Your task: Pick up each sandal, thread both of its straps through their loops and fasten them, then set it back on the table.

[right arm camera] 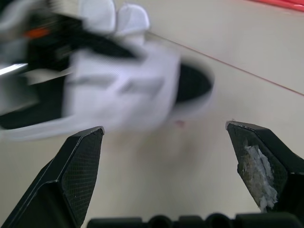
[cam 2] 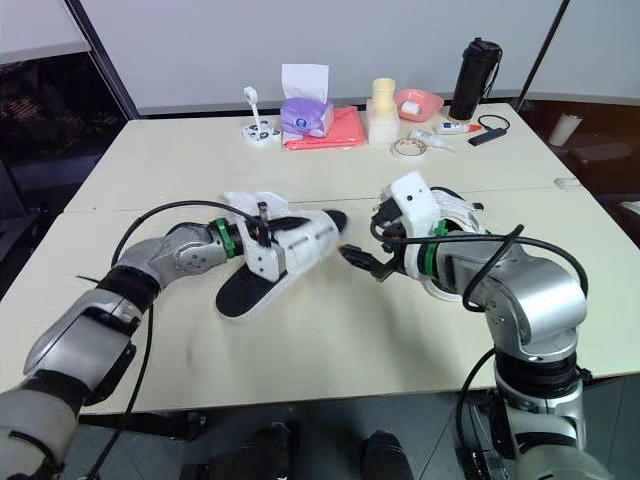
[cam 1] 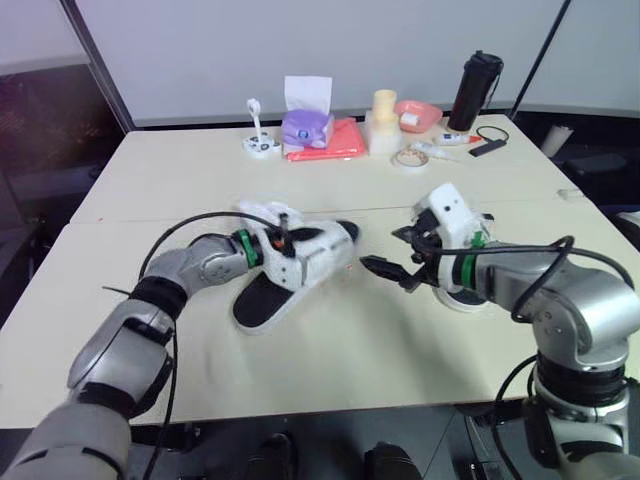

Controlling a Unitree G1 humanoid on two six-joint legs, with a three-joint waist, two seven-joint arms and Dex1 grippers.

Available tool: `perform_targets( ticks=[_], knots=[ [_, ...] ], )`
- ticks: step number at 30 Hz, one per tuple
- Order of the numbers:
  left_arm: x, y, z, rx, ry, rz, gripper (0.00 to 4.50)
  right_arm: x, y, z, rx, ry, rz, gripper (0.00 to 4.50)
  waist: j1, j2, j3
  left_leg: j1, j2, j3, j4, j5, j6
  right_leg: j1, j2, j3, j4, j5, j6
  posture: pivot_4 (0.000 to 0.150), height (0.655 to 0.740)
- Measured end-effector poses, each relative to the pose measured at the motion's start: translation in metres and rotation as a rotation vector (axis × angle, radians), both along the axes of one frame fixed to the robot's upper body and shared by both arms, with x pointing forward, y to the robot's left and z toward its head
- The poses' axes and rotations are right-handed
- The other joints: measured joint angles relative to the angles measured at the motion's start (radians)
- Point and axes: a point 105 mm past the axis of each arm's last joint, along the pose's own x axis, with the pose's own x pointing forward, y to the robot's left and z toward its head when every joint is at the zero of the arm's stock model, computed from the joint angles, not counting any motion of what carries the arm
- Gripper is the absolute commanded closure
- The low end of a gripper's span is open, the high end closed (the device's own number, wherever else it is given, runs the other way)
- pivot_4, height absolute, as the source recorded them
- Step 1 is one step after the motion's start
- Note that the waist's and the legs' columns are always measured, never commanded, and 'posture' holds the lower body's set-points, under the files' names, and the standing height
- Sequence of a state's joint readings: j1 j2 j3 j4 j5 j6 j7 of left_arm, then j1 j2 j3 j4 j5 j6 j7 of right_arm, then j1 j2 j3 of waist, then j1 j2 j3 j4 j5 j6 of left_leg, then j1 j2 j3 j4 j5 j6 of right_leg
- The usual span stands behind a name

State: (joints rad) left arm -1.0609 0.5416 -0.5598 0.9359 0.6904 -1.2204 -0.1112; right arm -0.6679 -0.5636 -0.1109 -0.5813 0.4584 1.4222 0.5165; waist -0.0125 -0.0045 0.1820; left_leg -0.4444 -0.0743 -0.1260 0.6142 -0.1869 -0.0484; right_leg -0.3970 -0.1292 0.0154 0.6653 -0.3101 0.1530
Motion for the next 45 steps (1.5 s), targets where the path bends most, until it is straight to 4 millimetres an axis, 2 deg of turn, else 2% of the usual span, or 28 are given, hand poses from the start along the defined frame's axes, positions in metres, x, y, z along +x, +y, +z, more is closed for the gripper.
perform_targets(
  ticks=[4,6,13,17,25,35,45],
  knots=[
    [-0.036,-0.01,-0.01,0.11,0.028,-0.272,4.44,0.003,-0.016,0.009,0.007,-0.024,-0.04,0.0,-0.006,0.0,0.0,0.001,0.0,0.0,-0.001,0.0,0.0,0.0,0.0,0.0,0.001,0.0,0.0,0.15,0.74],
    [-0.047,-0.011,-0.015,0.187,0.028,-0.366,4.44,0.002,-0.018,0.012,0.016,-0.031,-0.036,0.0,-0.005,-0.001,0.0,0.0,0.0,0.0,0.0,0.0,0.001,0.0,0.0,0.0,0.001,0.0,0.0,0.15,0.74],
    [-0.062,-0.014,-0.03,0.349,-0.032,-0.493,4.44,-0.002,-0.022,0.016,0.008,-0.039,-0.027,0.0,-0.003,-0.001,0.0,0.0,0.0,0.001,0.001,0.001,0.001,0.001,0.0,0.0,0.001,0.0,0.0,0.15,0.74],
    [-0.056,-0.018,-0.036,0.375,-0.096,-0.482,4.44,-0.005,-0.021,0.014,0.004,-0.034,-0.023,0.0,-0.002,-0.001,0.001,0.0,0.0,0.001,0.001,0.001,0.002,0.001,0.0,0.0,0.002,0.0,0.0,0.15,0.74],
    [-0.027,-0.03,-0.033,0.303,-0.29,-0.419,4.44,-0.007,-0.019,0.012,-0.002,-0.036,-0.03,0.0,0.0,-0.001,0.001,0.001,0.0,0.001,0.001,0.001,0.002,0.001,0.0,0.0,0.003,0.0,0.001,0.15,0.74],
    [-0.016,-0.033,-0.039,0.254,-0.286,-0.37,4.44,-0.006,-0.019,0.007,-0.007,-0.024,-0.045,0.0,0.002,-0.002,0.001,0.001,0.0,0.001,0.002,0.001,0.002,0.001,0.0,0.0,0.003,0.0,0.001,0.15,0.74],
    [-0.004,-0.03,-0.037,0.232,-0.283,-0.275,4.44,-0.007,-0.018,0.006,-0.005,-0.019,-0.044,0.0,0.002,-0.002,0.001,0.001,0.0,0.001,0.002,0.001,0.002,0.001,0.0,0.0,0.003,0.0,0.001,0.15,0.74]
  ],
)
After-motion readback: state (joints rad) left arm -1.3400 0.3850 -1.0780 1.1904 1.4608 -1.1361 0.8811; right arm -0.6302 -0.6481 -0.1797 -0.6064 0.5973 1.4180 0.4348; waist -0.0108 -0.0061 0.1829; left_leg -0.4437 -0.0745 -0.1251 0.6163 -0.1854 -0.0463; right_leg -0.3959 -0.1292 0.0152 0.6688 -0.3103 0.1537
